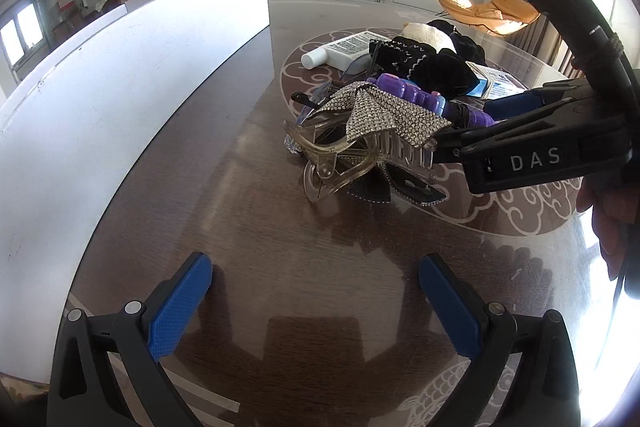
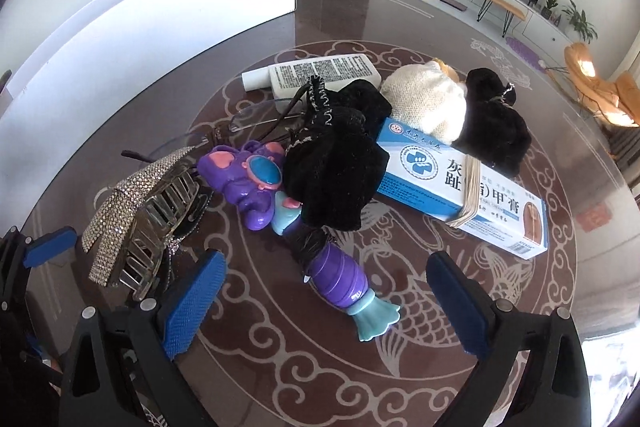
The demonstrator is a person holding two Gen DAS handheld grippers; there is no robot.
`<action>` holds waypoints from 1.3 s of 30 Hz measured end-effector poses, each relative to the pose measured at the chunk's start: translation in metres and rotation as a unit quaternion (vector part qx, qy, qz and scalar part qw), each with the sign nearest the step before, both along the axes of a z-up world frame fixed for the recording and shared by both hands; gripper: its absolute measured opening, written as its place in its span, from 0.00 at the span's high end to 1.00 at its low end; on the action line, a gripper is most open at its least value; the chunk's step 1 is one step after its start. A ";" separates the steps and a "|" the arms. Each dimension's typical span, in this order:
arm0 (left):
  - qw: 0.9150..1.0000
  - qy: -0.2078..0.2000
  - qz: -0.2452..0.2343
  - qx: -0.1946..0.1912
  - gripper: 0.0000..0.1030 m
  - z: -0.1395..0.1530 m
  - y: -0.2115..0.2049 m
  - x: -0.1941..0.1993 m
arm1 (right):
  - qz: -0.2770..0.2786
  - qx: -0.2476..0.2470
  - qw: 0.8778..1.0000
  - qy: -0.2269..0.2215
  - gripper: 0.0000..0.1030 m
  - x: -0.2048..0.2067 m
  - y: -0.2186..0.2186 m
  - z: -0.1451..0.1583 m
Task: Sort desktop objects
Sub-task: 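Move the right tool to the purple massager and close on its handle, then lift the purple massager with the right tool while the left tool grasps the rhinestone bow clip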
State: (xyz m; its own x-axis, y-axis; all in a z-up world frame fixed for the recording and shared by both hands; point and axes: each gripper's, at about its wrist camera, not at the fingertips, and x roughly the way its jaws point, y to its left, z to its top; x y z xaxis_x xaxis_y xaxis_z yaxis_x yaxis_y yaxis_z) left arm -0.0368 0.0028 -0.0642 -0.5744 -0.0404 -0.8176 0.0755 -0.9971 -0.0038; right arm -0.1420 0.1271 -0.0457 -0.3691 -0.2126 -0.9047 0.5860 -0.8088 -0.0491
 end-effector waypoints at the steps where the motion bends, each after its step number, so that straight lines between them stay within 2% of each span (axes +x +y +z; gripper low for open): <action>1: 1.000 0.000 0.000 0.000 0.00 0.000 0.000 0.000 | 0.007 0.002 1.000 -0.005 0.15 -0.001 -0.003 -0.002; 5: 1.000 0.000 -0.001 0.000 0.00 0.000 0.000 0.000 | 0.009 -0.024 1.000 -0.009 0.17 -0.005 -0.010 -0.003; 9: 1.000 0.000 0.000 0.000 0.00 0.000 0.000 0.000 | -0.001 -0.037 0.999 0.008 0.21 -0.001 -0.012 -0.003; 10: 1.000 0.000 0.000 0.000 0.00 0.000 0.000 0.000 | -0.004 -0.038 0.999 0.016 0.31 0.001 -0.010 -0.001; 11: 1.000 0.000 0.000 0.000 0.00 0.000 0.000 0.000 | -0.009 -0.042 0.999 0.021 0.47 0.003 -0.006 0.001; 12: 1.000 0.000 0.000 0.000 0.00 0.000 0.000 0.000 | -0.015 -0.044 0.999 0.022 0.52 0.004 -0.003 0.001; 13: 1.000 0.000 0.000 0.000 0.00 0.000 0.000 0.000 | -0.022 -0.045 0.998 0.025 0.64 0.006 0.001 0.002; 15: 1.000 0.000 0.000 0.000 0.00 0.000 0.000 0.000 | -0.032 -0.050 0.998 0.025 0.67 0.011 0.008 0.003; 23: 1.000 0.000 0.000 0.000 0.00 0.000 0.000 0.000 | -0.088 -0.075 0.992 0.041 0.68 0.066 0.064 0.004; 29: 1.000 0.000 0.000 0.000 0.00 0.000 0.000 0.000 | -0.140 -0.053 0.986 0.071 0.68 0.107 0.123 0.006; 33: 1.000 0.001 0.000 0.000 0.00 0.000 0.000 0.000 | -0.171 -0.064 0.979 0.089 0.67 0.116 0.149 0.005; 36: 1.000 0.000 -0.001 0.000 0.00 0.000 0.000 0.001 | -0.180 -0.068 0.977 0.095 0.54 0.115 0.155 0.002; 38: 1.000 0.000 -0.001 0.000 0.00 0.000 0.000 0.001 | -0.174 -0.071 0.978 0.090 0.31 0.116 0.151 0.000; 39: 1.000 -0.001 -0.001 0.000 0.00 0.000 0.000 0.001 | -0.169 -0.061 0.980 0.089 0.25 0.116 0.148 -0.002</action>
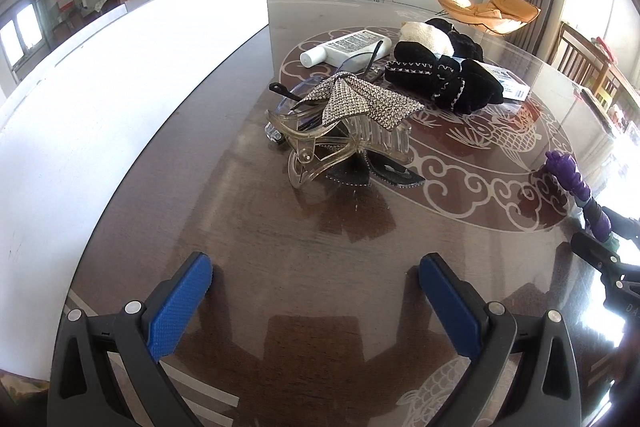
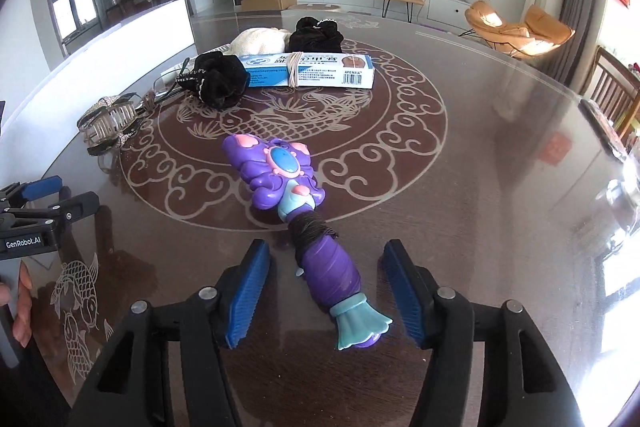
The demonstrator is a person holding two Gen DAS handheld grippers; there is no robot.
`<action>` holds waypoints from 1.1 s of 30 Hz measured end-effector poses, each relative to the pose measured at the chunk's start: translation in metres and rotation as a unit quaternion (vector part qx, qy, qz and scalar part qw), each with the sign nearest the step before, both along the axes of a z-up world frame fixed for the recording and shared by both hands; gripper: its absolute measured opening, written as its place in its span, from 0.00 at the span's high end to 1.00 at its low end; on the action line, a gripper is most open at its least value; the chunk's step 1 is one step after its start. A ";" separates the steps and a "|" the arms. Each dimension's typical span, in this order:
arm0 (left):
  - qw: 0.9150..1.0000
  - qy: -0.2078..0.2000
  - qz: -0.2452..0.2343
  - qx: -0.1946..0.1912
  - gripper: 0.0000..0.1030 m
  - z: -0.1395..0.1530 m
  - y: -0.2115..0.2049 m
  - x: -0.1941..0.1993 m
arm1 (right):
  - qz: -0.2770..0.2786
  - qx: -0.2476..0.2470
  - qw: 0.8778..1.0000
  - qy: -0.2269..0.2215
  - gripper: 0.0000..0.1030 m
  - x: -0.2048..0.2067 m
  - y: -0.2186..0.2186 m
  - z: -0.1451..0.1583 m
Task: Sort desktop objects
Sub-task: 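Lift the purple massager with the right tool while the left tool grasps the rhinestone bow clip, then carry both items over the white bin and open both tools to drop them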
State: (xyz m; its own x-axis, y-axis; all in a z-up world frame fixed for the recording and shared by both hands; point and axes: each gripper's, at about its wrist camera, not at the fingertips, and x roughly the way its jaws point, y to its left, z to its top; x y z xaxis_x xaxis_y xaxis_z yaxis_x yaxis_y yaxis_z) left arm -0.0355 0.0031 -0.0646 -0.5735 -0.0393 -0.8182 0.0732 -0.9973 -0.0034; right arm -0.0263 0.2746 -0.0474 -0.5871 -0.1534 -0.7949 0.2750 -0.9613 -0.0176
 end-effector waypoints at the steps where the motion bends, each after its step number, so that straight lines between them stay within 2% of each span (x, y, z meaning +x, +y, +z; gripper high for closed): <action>1: 1.000 0.000 0.000 0.000 0.00 0.000 0.000 0.000 | 0.004 0.004 1.000 0.004 0.22 0.001 -0.002 0.001; 5: 1.000 -0.007 -0.001 0.004 0.00 0.001 0.001 -0.001 | 0.011 -0.013 1.000 -0.006 0.15 0.000 -0.001 -0.002; 6: 1.000 -0.008 -0.007 0.019 0.00 0.003 0.000 -0.001 | 0.012 -0.011 1.000 -0.006 0.15 0.000 -0.001 -0.003; 9: 0.994 0.006 -0.037 0.107 0.00 0.012 -0.005 -0.008 | 0.010 -0.001 1.000 -0.006 0.12 0.000 -0.004 -0.004; 10: 0.993 0.013 -0.032 0.115 0.00 0.014 -0.007 -0.013 | 0.009 -0.004 1.000 -0.008 0.11 -0.001 -0.003 -0.004; 14: 0.996 -0.012 0.023 0.084 0.00 0.009 -0.013 -0.047 | 0.009 -0.003 1.000 -0.007 0.11 -0.001 -0.003 -0.004; 16: 0.997 -0.019 0.017 0.076 0.00 0.008 -0.008 -0.062 | 0.009 -0.003 1.000 -0.007 0.11 -0.001 -0.003 -0.004; 18: 0.998 -0.026 0.006 0.048 0.00 0.007 -0.001 -0.077 | 0.009 -0.003 1.000 -0.007 0.11 -0.001 -0.003 -0.004; 19: 0.999 -0.019 -0.004 0.039 0.06 0.008 0.001 -0.079 | 0.009 -0.003 1.000 -0.007 0.11 -0.001 -0.003 -0.004; 20: 0.999 -0.008 -0.012 0.031 0.36 0.009 0.001 -0.078 | 0.009 -0.003 1.000 -0.007 0.11 -0.001 -0.003 -0.004; 21: 1.000 0.000 -0.017 0.024 0.49 0.010 0.000 -0.075 | 0.009 -0.003 1.000 -0.007 0.11 -0.001 -0.003 -0.004; 23: 0.998 0.015 -0.026 0.048 0.54 0.012 -0.007 -0.064 | 0.009 -0.003 1.000 -0.007 0.11 -0.001 -0.003 -0.004; 27: 0.995 0.018 -0.051 0.089 0.54 0.013 -0.012 -0.029 | 0.011 -0.006 1.000 -0.009 0.10 -0.001 -0.004 -0.004; 30: 0.992 0.019 -0.076 0.096 0.54 0.015 -0.005 -0.005 | 0.014 -0.011 1.000 -0.010 0.08 -0.001 -0.003 -0.004; 32: 0.990 0.033 -0.089 0.106 0.54 0.022 -0.002 0.006 | 0.032 -0.027 0.999 -0.020 0.00 -0.005 -0.002 -0.004; 33: 0.989 0.043 -0.094 0.107 0.54 0.025 0.000 0.010 | 0.045 -0.034 0.998 -0.025 0.00 -0.008 -0.002 -0.003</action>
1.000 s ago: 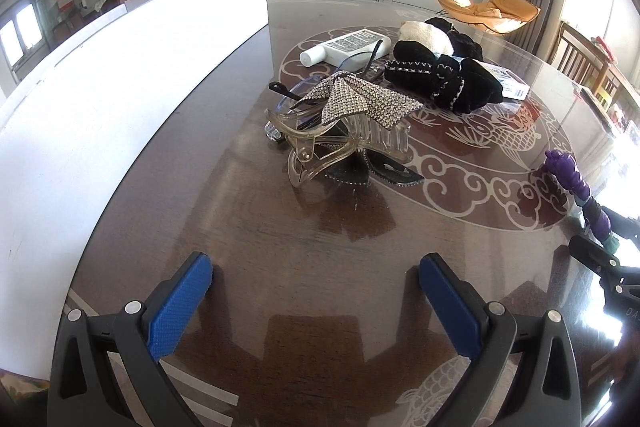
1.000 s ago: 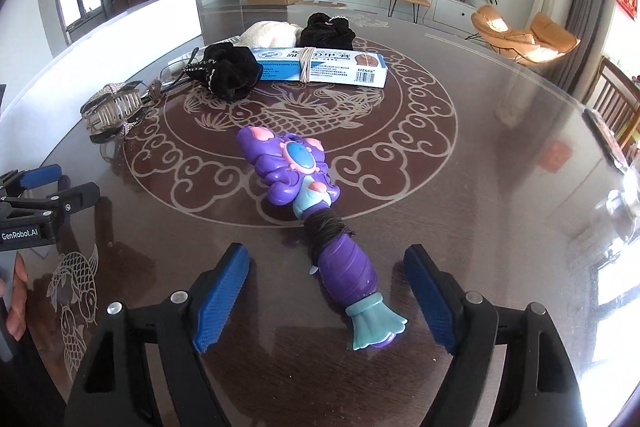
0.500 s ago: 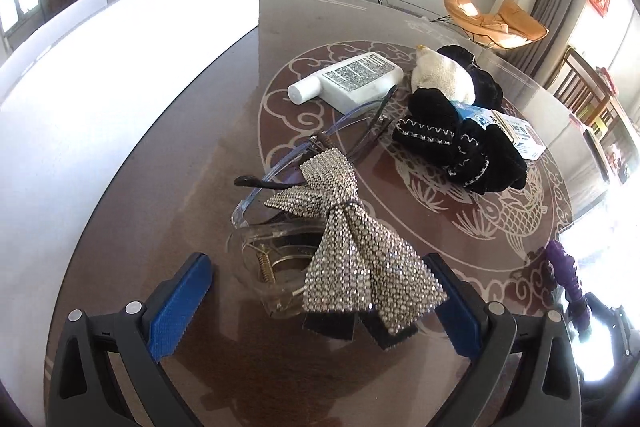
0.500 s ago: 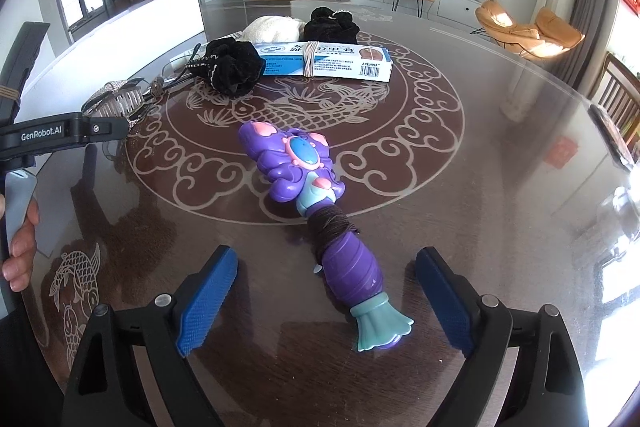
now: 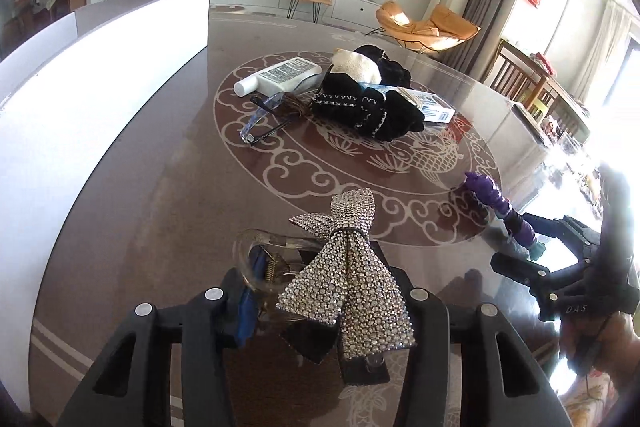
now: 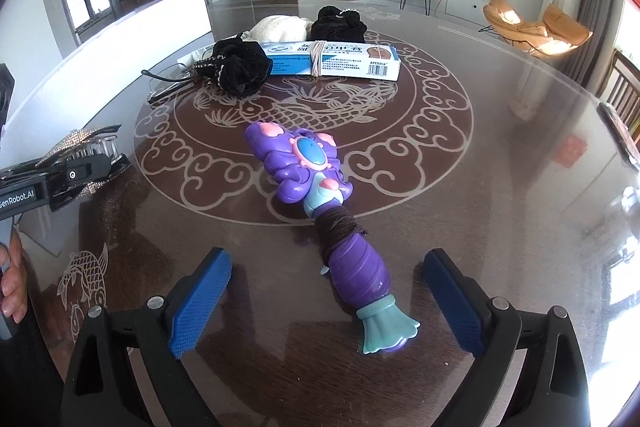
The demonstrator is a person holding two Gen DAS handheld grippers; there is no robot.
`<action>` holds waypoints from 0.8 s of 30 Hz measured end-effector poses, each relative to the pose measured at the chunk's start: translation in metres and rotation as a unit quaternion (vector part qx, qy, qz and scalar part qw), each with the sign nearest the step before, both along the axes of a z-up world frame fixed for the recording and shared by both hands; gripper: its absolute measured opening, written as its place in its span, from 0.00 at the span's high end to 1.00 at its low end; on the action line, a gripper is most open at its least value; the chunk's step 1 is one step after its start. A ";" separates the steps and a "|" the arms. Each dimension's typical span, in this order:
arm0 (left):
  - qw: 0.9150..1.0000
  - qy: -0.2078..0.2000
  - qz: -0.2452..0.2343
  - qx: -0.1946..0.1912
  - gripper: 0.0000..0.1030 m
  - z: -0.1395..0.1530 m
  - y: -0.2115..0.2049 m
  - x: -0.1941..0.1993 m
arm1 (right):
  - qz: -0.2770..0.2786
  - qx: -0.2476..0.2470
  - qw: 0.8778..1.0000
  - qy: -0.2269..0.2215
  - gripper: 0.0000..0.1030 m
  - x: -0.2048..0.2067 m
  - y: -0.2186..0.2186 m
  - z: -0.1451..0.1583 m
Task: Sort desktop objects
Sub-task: 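Carry both items over the white bin and open both tools to drop them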
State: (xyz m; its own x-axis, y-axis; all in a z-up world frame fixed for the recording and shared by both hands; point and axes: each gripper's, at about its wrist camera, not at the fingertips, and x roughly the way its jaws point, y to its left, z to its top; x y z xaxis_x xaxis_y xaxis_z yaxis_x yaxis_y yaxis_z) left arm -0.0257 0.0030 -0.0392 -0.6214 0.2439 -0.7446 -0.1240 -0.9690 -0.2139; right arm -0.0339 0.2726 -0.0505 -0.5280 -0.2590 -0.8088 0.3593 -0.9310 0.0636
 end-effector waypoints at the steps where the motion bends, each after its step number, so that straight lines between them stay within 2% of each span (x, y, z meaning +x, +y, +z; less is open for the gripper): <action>1: 1.000 0.006 -0.003 0.002 0.54 0.002 0.001 0.002 | 0.011 0.002 1.000 -0.008 0.01 -0.005 -0.001 0.001; 3: 1.000 0.007 -0.005 0.002 0.54 0.002 0.002 0.002 | 0.022 0.019 0.999 -0.019 0.11 -0.015 -0.003 0.004; 5: 1.000 0.003 -0.003 0.002 0.54 0.000 0.002 0.000 | 0.034 0.029 0.999 -0.026 0.39 -0.024 -0.006 0.007; 6: 1.000 0.002 -0.003 0.007 0.54 0.000 0.001 0.000 | 0.039 0.034 0.998 -0.027 0.49 -0.027 -0.009 0.009; 7: 1.000 0.002 -0.001 0.014 0.54 0.001 -0.001 0.001 | 0.042 0.045 0.998 -0.029 0.71 -0.029 -0.011 0.009; 8: 1.000 0.005 0.000 0.023 0.54 0.004 -0.004 0.003 | 0.046 0.048 0.997 -0.036 0.77 -0.031 -0.014 0.010; 11: 0.998 0.013 0.011 0.068 0.54 0.020 -0.022 0.016 | 0.041 0.044 0.997 -0.040 0.77 -0.028 -0.021 0.017; 16: 0.996 0.061 0.037 0.056 0.54 0.069 -0.064 0.041 | 0.053 0.004 0.998 -0.019 0.77 -0.021 -0.049 0.050; 20: 0.991 0.087 0.086 0.054 0.54 0.109 -0.129 0.046 | 0.097 -0.037 0.995 0.008 0.77 -0.025 -0.110 0.094; 24: 0.983 0.081 0.163 0.027 0.54 0.125 -0.210 0.040 | 0.160 -0.081 0.983 0.033 0.77 -0.027 -0.197 0.137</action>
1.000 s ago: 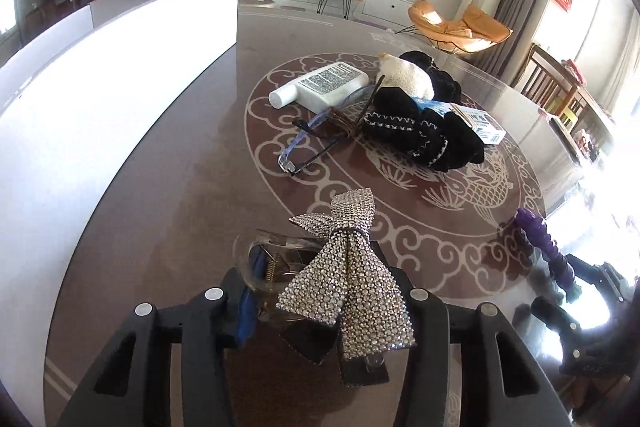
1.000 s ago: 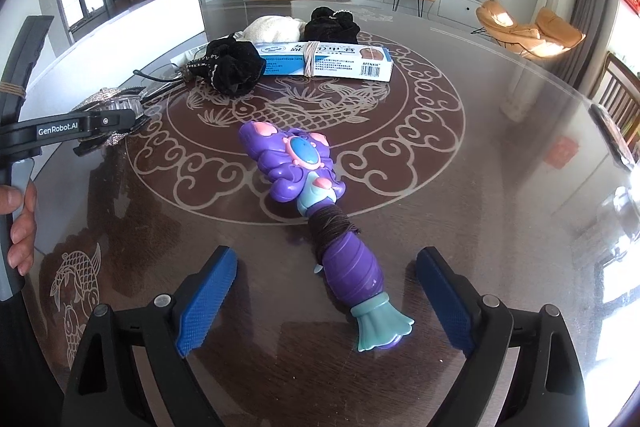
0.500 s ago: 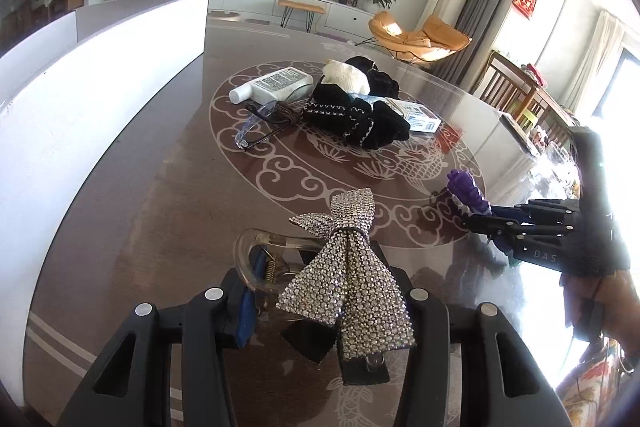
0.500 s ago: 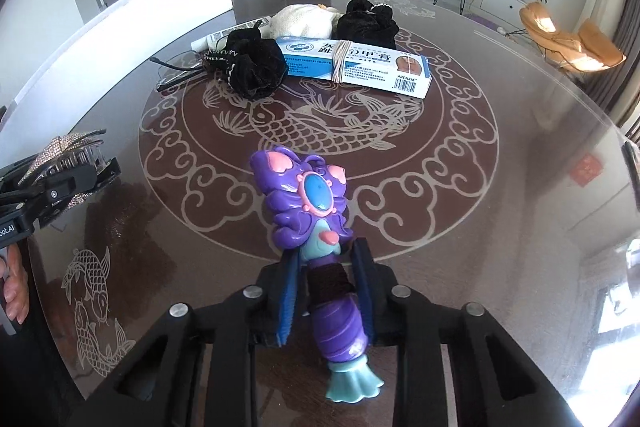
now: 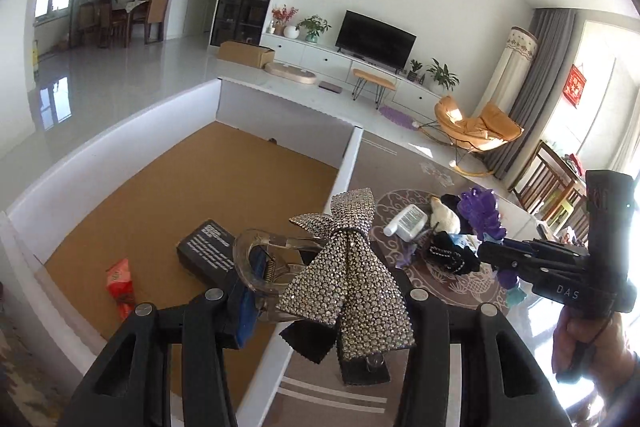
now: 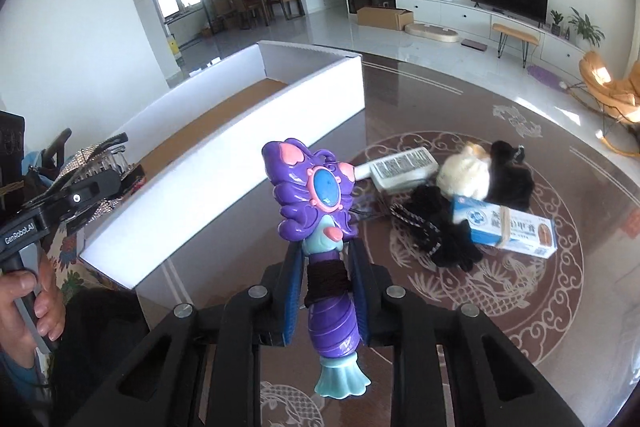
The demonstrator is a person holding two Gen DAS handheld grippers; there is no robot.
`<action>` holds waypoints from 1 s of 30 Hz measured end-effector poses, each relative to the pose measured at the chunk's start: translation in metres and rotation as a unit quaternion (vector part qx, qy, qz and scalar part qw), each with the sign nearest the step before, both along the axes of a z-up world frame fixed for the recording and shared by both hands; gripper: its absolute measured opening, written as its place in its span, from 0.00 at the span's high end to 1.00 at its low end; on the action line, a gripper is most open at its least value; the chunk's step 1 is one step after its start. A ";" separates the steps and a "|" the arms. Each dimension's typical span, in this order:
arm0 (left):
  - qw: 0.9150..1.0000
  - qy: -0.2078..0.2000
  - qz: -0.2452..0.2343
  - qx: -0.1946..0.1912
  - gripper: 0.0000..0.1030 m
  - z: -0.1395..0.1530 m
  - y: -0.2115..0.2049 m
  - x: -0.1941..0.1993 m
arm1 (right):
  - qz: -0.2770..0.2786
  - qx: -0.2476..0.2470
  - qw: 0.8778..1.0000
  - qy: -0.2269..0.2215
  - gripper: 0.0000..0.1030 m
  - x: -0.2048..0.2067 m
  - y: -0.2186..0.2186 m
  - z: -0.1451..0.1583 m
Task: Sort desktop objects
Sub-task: 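Carry both items over the white bin and open both tools to drop them, then bring both open tools back over the table pile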
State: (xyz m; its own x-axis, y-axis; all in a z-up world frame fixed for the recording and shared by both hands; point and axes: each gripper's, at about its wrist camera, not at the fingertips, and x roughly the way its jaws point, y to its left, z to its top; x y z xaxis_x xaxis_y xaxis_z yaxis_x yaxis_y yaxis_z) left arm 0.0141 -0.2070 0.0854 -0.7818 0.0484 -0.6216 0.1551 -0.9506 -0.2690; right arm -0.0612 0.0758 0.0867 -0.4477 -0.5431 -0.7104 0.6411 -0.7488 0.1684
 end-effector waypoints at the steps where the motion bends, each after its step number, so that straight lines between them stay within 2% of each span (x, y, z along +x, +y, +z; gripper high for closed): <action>1: 1.000 -0.009 0.019 -0.001 0.54 -0.001 -0.021 -0.003 | 0.017 -0.014 1.000 0.002 0.77 0.000 -0.025 0.010; 4: 0.997 -0.042 0.068 -0.008 0.54 -0.008 -0.076 -0.012 | 0.060 -0.055 0.997 -0.009 0.77 0.001 -0.095 0.028; 8: 0.990 -0.084 0.109 -0.016 0.54 -0.025 -0.126 -0.023 | 0.108 -0.075 0.991 -0.035 0.77 0.008 -0.183 0.023; 12: 0.984 -0.130 0.117 -0.018 0.53 -0.050 -0.145 -0.031 | 0.141 -0.030 0.988 -0.057 0.77 0.017 -0.250 -0.015; 15: 0.976 -0.173 0.129 -0.024 0.48 -0.069 -0.148 -0.038 | 0.148 0.020 0.986 -0.075 0.76 0.020 -0.278 -0.047; 16: 0.975 -0.174 0.134 -0.038 0.47 -0.071 -0.145 -0.038 | 0.146 0.029 0.986 -0.079 0.73 0.020 -0.282 -0.055; 18: 0.975 -0.166 0.134 -0.055 0.37 -0.070 -0.137 -0.035 | 0.138 0.027 0.987 -0.079 0.60 0.020 -0.282 -0.060; 20: 0.980 -0.146 0.132 -0.036 0.33 -0.065 -0.133 -0.029 | 0.125 0.004 0.990 -0.067 0.34 0.021 -0.266 -0.055; 22: 0.982 -0.131 0.133 -0.033 0.33 -0.057 -0.124 -0.025 | 0.119 -0.006 0.992 -0.044 0.31 0.021 -0.247 -0.048; 25: 0.987 -0.107 0.114 -0.048 0.33 -0.040 -0.094 -0.020 | 0.102 -0.021 0.995 0.002 0.30 0.024 -0.206 -0.033; 27: 0.991 -0.085 0.085 -0.055 0.33 -0.027 -0.061 -0.018 | 0.078 -0.031 0.996 0.036 0.22 0.027 -0.169 -0.026; 28: 0.994 -0.073 0.066 -0.057 0.33 -0.020 -0.044 -0.017 | 0.061 -0.034 0.996 0.055 0.14 0.030 -0.148 -0.024; 30: 0.997 -0.050 0.019 -0.057 0.26 -0.013 -0.003 -0.014 | 0.020 -0.030 0.996 0.086 0.07 0.035 -0.101 -0.027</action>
